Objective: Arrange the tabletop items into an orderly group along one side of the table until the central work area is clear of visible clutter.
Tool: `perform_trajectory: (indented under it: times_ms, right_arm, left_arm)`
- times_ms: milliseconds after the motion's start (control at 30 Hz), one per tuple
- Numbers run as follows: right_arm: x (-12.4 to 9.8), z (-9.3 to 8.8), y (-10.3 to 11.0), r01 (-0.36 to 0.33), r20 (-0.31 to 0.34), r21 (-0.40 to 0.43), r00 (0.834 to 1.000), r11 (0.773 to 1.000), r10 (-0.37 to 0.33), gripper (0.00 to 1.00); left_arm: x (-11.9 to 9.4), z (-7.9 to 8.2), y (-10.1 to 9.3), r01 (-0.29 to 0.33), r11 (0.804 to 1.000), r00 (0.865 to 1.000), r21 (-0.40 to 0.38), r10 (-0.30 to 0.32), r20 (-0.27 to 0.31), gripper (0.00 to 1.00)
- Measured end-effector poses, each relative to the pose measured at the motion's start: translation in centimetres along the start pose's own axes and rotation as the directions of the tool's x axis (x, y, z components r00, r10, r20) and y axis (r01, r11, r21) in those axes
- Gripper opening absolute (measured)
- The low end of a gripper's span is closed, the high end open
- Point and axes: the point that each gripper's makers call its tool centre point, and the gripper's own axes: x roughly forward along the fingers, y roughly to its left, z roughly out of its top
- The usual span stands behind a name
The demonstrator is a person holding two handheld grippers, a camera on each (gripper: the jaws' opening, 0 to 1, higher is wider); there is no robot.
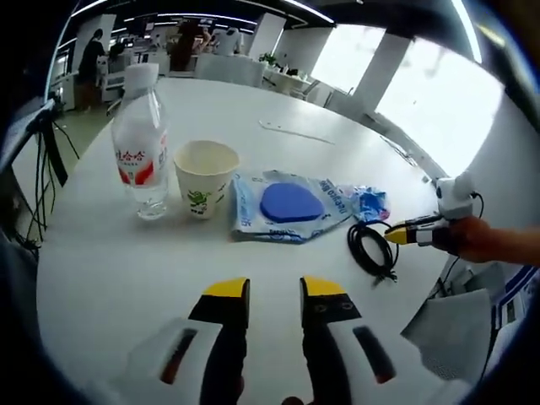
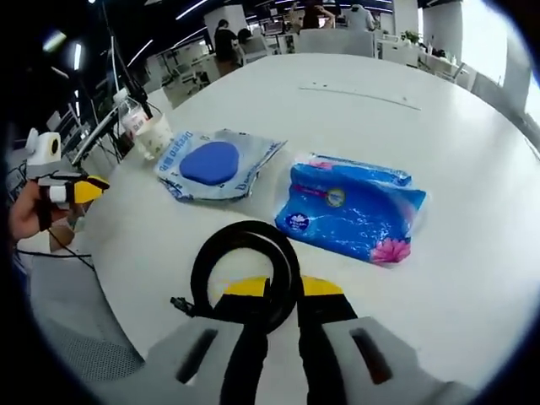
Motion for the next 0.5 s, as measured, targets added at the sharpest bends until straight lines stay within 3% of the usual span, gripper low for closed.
perform_trajectory:
  times_ms: [100, 500]
  right_arm:
    - [-0.01, 0.17, 0.04, 0.001, 0.024, 0.036, 1.0, 0.999, -0.002, 0.03]
    - [0.13, 0.41, 0.45, 0.003, 0.024, 0.035, 1.0, 0.999, -0.004, 0.02]
  left_arm:
    - [-0.25, -0.25, 0.17, 0.004, 1.0, 1.0, -0.009, -0.004, 0.004, 0.23]
    - [-0.82, 0.0, 0.42, 0.004, 1.0, 1.0, -0.018, -0.004, 0.022, 0.22]
